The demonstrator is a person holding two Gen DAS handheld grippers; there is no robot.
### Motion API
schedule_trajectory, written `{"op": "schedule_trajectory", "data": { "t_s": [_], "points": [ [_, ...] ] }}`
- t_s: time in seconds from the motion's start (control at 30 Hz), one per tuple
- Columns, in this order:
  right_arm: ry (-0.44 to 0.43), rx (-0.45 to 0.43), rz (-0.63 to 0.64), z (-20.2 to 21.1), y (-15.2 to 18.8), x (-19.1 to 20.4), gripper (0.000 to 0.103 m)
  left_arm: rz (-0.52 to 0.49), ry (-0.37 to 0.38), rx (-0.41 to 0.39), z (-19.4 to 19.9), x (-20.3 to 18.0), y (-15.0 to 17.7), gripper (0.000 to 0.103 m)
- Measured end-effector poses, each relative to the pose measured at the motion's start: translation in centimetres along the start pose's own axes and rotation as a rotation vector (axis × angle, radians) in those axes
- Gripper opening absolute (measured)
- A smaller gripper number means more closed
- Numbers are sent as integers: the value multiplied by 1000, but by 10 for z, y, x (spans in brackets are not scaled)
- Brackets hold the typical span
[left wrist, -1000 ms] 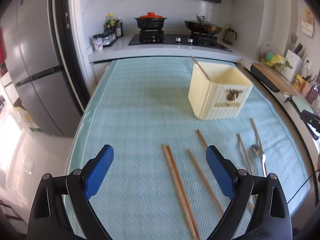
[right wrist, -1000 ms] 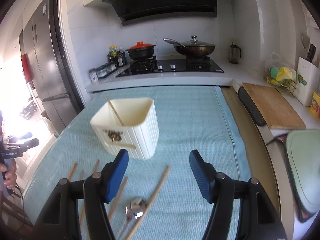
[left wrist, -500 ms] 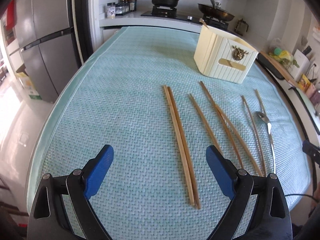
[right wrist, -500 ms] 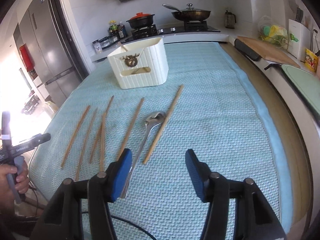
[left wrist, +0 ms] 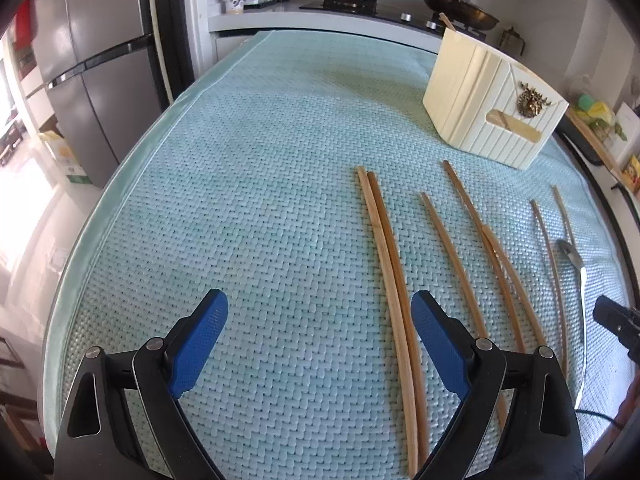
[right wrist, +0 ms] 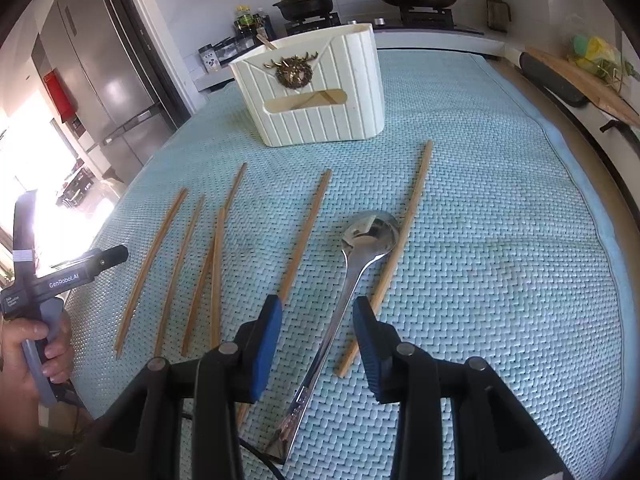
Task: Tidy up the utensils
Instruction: 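Lower the left tool to another chopstick while the right tool approaches the spoon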
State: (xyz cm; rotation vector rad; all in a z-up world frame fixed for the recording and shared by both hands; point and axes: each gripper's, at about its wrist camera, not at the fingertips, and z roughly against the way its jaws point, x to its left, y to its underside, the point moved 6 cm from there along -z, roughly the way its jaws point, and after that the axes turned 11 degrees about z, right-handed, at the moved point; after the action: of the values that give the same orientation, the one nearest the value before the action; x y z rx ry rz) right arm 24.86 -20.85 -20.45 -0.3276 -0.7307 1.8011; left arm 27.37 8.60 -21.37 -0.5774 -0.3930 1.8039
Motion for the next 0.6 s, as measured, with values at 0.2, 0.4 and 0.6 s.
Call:
{"op": "schedule_trajectory", "data": {
  "t_s": [0.2,0.4,0.6],
  "points": [
    [2,7,11,-1,0,2,38,-29,-30,18,-17,-4,-5,93],
    [-6,27,-6,-11,-4,-3,38,-26,-36,29,-28,-2,-9,94],
    [-8,50,-10,-28,-11,-8,37,-11,-40,30,-35,5,-17,93]
  ]
}}
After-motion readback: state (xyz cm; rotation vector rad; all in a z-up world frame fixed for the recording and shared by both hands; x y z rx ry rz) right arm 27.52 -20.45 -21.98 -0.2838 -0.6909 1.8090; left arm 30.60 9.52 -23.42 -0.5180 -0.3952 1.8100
